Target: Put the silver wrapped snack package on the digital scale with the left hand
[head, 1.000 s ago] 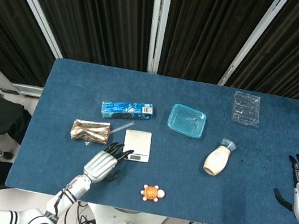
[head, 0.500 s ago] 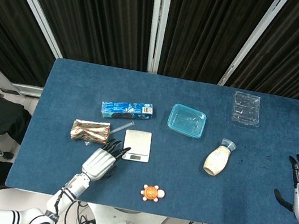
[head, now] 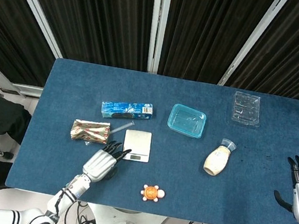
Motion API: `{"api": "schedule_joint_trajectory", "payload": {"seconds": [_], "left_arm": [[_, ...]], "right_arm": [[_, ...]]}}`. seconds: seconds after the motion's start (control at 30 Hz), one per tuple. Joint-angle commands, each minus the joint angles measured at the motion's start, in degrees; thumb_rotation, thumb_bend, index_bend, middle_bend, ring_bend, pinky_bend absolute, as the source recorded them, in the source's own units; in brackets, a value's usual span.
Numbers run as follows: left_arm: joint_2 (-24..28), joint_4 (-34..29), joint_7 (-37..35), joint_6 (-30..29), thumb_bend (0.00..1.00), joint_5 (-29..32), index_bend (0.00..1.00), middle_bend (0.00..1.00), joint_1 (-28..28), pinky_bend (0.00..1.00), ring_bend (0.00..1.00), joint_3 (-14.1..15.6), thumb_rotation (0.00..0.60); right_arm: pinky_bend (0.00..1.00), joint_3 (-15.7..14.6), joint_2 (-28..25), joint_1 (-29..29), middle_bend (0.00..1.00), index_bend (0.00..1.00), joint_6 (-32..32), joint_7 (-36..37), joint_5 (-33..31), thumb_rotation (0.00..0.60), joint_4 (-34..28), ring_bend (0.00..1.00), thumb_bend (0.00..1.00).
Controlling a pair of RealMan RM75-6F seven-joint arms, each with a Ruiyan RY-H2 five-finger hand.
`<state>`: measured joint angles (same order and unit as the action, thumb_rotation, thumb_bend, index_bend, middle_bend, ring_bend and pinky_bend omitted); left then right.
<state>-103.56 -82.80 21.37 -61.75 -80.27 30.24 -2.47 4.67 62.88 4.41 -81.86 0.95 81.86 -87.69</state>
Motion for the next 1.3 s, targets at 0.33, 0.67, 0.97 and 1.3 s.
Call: {"api": "schedule_joint_trajectory", "payload": {"seconds": [0.33, 0.67, 0.97, 1.3], "left_arm": [[-0.4, 0.5, -0.2, 0.5, 0.54, 0.5, 0.0, 0.24, 0.4, 0.0, 0.0, 0.0, 0.6], [0.0, 0.7, -1.0, 1.8, 0.54, 0.4, 0.0, 0.25, 0.9, 0.0, 0.0, 0.8, 0.6], [-0.4, 1.4, -1.4, 2.1, 0.54, 0.5, 0.0, 0.25, 1.0, 0.0, 0.0, 1.1, 0.6], [-0.7, 2.0, -1.4, 3.1, 0.55, 0.8, 0.0, 0.25, 1.5, 0.0, 0.0, 1.4, 0.6]], "right_arm": [[0.0, 0.0, -0.1, -0.1, 0.0, 0.0, 0.1, 0.1, -0.1, 0.6, 0.0, 0.0, 0.15], [0.0, -0.1, -0.1, 0.0, 0.0, 0.0, 0.6, -0.1, -0.4, 0.6, 0.1, 0.0, 0.15], [0.0, -0.4, 0.6, 0.2, 0.0, 0.0, 1.3, -0.2, -0.4, 0.6, 0.8, 0.0, 0.15], [0.0, -0.6, 0.7, 0.0, 0.0, 0.0, 1.4, 0.1, -0.6, 0.6, 1.2, 0.0, 0.15]]}}
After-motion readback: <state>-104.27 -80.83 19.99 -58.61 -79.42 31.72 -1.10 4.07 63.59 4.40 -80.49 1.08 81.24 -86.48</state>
